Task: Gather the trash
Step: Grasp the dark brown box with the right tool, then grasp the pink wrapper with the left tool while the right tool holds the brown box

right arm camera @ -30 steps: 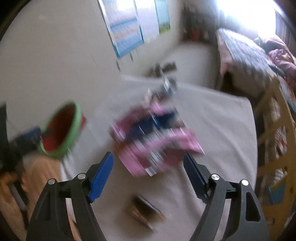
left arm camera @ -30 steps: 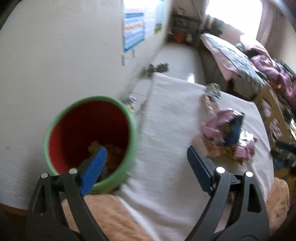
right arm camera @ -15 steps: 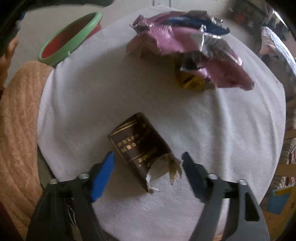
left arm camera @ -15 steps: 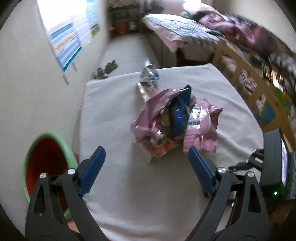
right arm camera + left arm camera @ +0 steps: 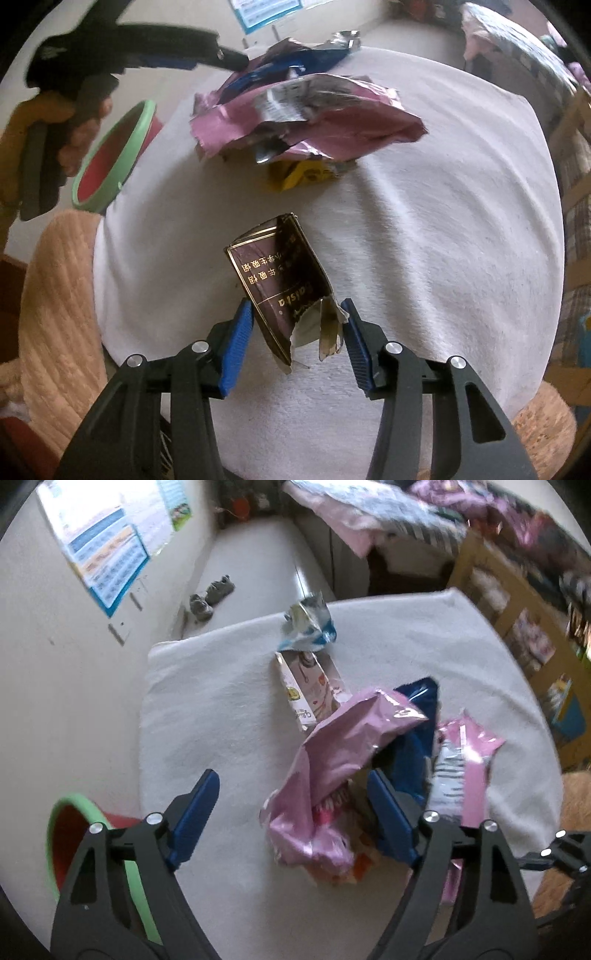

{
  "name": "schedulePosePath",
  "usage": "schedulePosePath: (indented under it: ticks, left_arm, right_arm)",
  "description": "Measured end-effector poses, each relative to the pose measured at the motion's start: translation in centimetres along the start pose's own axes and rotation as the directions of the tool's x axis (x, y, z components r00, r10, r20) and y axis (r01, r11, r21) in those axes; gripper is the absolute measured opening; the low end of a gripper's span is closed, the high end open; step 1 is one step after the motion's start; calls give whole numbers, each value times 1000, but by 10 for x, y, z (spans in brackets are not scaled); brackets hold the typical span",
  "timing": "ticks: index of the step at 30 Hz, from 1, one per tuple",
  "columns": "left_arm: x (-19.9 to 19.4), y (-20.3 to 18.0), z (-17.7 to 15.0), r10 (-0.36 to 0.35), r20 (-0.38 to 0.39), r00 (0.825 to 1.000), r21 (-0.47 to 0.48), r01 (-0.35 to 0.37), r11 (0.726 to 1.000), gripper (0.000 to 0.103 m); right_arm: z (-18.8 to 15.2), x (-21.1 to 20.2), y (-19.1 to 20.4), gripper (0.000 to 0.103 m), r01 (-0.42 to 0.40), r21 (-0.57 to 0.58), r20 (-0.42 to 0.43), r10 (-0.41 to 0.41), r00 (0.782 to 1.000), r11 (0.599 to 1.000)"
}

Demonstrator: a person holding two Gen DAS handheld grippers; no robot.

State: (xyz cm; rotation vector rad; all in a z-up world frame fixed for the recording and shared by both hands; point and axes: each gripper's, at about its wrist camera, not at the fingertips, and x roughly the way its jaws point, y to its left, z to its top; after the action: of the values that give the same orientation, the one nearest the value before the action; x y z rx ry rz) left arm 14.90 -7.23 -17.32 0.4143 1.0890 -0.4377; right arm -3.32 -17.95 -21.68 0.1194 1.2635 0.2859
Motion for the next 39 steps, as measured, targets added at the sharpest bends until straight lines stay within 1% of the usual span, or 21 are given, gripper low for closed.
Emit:
schedulePosePath:
  ticks: [3, 4, 5, 6, 7, 9, 11, 14, 17, 20, 22, 25, 29, 31, 35, 37, 39]
  left_arm:
    - [18, -3, 4, -8, -59, 998, 12, 9, 1000, 74]
    - [22, -4, 4, -12, -71, 997, 9, 13, 1000, 69]
    - [24, -4, 4, -16, -78, 997, 4, 16, 1000, 65]
    - [26, -3, 2, -24, -88, 996, -7, 23, 1000, 54]
    - [28, -3, 1, -35, -97, 995, -20, 34, 999, 47]
    - [27, -1, -4, -52, -96, 994, -45, 48, 998, 46]
    - [22, 3, -9, -71, -87, 994, -68, 66, 996, 43]
    - [13, 12, -19, -93, -76, 993, -124, 83, 989, 42]
    - [-4, 26, -32, -107, -39, 994, -204, 96, 974, 41]
    - [-20, 36, -43, -103, -2, 995, -263, 99, 960, 41]
    - [-34, 41, -52, -82, 23, 996, -295, 85, 952, 41]
    - [-49, 42, -63, -47, 43, 998, -307, 58, 950, 41]
    - [-59, 45, -77, -24, 45, 999, -324, 37, 945, 41]
    - [-58, 47, -85, -34, 30, 999, -343, 42, 938, 41]
    - [-52, 45, -99, -37, 0, 999, -358, 34, 933, 41]
    - [-48, 43, -106, -53, -10, 999, -371, 46, 928, 41]
    - [-43, 40, -113, -62, -27, 998, -368, 48, 929, 41]
  right_arm:
    - [-1, 0, -1, 47, -9, 15, 3, 9, 1000, 1000]
    - [-1, 0, 1, 47, -10, 17, 4, 9, 1000, 1000]
    - [-2, -1, 0, 47, -11, 19, 8, 11, 1000, 1000]
    - [-1, -1, 1, 47, -12, 20, 11, 12, 1000, 1000]
    - [-2, -2, -1, 47, -13, 20, 14, 13, 1000, 1000]
    - [-3, -4, -2, 47, -16, 19, 17, 16, 1000, 1000]
    - [-4, -8, -5, 47, -17, 17, 17, 16, 1000, 1000]
    - [-4, -10, -6, 47, -18, 14, 24, 17, 1000, 1000]
    - [-3, -11, -5, 47, -18, 17, 32, 18, 999, 1000]
    - [-3, -13, -6, 47, -11, 23, 38, 10, 999, 1000]
    - [-2, -14, -6, 47, 0, 30, 42, -2, 999, 1000]
    - [-1, -13, -7, 47, 9, 39, 44, -11, 999, 999]
    - [1, -13, -7, 47, 12, 48, 47, -14, 999, 999]
    - [1, -15, -8, 47, 18, 50, 54, -21, 998, 999]
    - [3, -20, -8, 47, 47, 60, 83, -52, 995, 997]
    - [3, -22, -10, 47, 56, 71, 96, -63, 993, 996]
    - [3, -22, -12, 47, 65, 77, 95, -72, 993, 995]
